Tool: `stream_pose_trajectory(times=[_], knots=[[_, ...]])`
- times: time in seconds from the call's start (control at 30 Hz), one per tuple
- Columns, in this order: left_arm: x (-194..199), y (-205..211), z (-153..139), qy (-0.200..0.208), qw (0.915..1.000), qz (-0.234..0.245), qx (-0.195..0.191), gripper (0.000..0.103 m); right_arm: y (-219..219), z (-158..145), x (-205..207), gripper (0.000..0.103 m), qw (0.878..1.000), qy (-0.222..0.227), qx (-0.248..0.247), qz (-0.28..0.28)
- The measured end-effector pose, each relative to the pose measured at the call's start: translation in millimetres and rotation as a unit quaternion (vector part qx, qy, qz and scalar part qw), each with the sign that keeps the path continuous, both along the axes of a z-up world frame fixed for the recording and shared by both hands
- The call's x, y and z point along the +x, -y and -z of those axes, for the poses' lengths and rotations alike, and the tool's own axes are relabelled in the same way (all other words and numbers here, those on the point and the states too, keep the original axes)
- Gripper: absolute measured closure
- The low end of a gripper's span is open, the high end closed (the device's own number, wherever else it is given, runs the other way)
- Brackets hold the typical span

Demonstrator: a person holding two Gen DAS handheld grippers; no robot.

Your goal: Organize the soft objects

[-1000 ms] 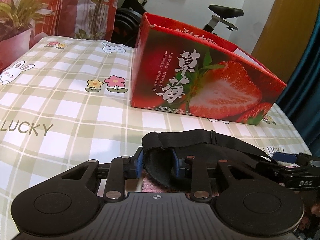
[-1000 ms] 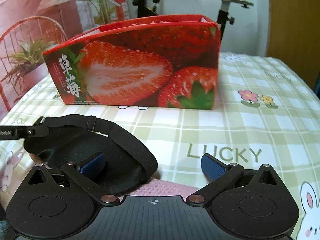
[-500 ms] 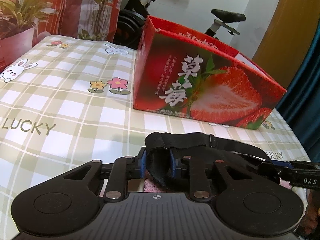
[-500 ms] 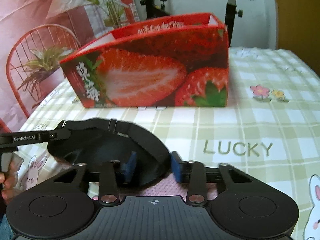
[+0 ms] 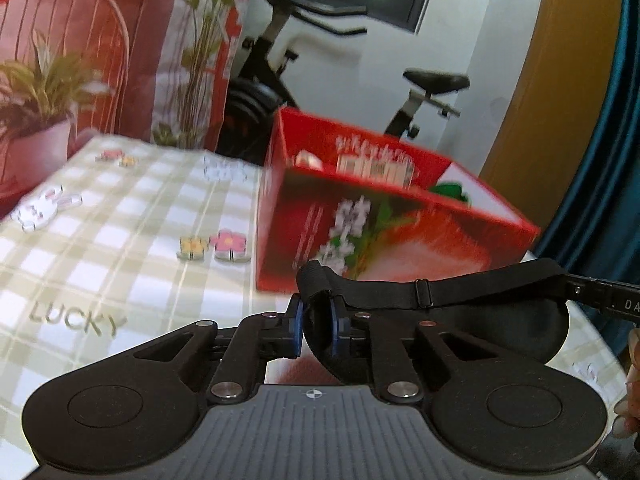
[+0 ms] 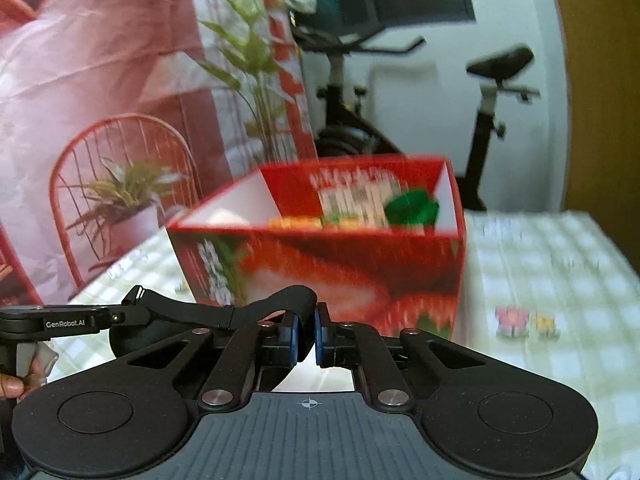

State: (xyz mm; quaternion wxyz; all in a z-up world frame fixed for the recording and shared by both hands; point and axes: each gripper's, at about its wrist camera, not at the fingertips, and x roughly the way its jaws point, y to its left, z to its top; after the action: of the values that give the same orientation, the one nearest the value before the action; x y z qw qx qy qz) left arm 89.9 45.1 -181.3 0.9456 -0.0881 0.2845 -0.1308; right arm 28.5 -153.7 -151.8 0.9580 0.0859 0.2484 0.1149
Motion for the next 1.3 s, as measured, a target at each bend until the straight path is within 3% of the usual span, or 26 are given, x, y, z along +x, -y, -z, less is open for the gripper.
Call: stream_pose_trajectory(times=[0.33,0.53,0.7,0.97,1.13,1.3], knots=[[17.0,7.0,-66.4,0.073,0.9973,-0.003,-0.008,0.09,3.6,-62.6,32.2,0.096,0.997,0.069,-0.036,-0.016],[59.6,29.5,-92.9,0.103,0.9947,0.002,0.009,0.092,7.8,-75.1,77.9,0.097,0.995,0.085,-0.059,0.001],[99.8,53.0,-100.6,0.115,0.9922,0.0,0.046,0.092,7.0,-70.2,120.1,0.097,0.988,0.103,-0.111,0.024],[146.2,84.3,-72.4,0.066,0.9919,0.02,0.106,0.092,3.0,-31.0,163.6,0.097,0.986,0.068,-0.149,0.036],[156.5,92.6,-50.1,0.023,0.989,0.045,0.139,0.092,-4.2,-2.0,170.4,0.097,0.987,0.03,-0.157,0.023],[160.7,88.1,-41.2,0.006,0.9875,0.049,0.15,0.092,-5.8,10.0,171.1,0.097,0.988,0.015,-0.151,0.023]])
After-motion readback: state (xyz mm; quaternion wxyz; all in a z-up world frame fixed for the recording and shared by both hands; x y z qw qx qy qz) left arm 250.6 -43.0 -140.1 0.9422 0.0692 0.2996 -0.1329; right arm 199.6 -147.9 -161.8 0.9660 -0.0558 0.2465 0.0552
